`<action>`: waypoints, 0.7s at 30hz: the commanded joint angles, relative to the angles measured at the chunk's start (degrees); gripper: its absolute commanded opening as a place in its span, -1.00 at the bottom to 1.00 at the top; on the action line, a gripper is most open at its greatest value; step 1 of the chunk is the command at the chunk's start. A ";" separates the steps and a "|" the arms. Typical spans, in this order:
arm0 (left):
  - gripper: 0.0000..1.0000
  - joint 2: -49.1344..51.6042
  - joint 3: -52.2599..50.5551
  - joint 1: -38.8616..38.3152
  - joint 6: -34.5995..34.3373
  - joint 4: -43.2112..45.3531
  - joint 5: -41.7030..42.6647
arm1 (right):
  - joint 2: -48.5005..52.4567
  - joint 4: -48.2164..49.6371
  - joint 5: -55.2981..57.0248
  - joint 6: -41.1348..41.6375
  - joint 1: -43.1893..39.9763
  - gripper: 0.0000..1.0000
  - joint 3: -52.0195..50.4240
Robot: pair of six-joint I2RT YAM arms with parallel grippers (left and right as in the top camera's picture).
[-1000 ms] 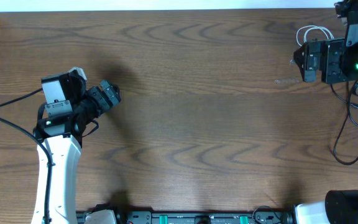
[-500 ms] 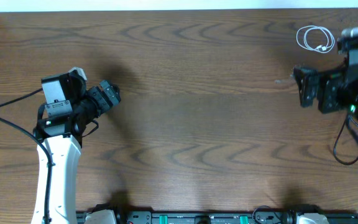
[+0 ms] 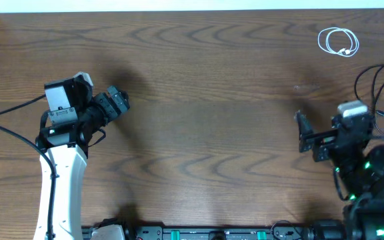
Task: Untangle cables
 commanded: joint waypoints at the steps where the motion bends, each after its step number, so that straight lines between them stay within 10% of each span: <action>1: 0.95 -0.02 1.11 0.22 0.11 -0.13 0.02 | -6.84 4.39 0.02 -0.55 -0.02 0.99 -8.70; 21: 0.95 -0.02 1.11 0.22 0.11 -0.13 0.02 | -30.27 18.60 -0.17 -0.55 0.76 0.98 -34.03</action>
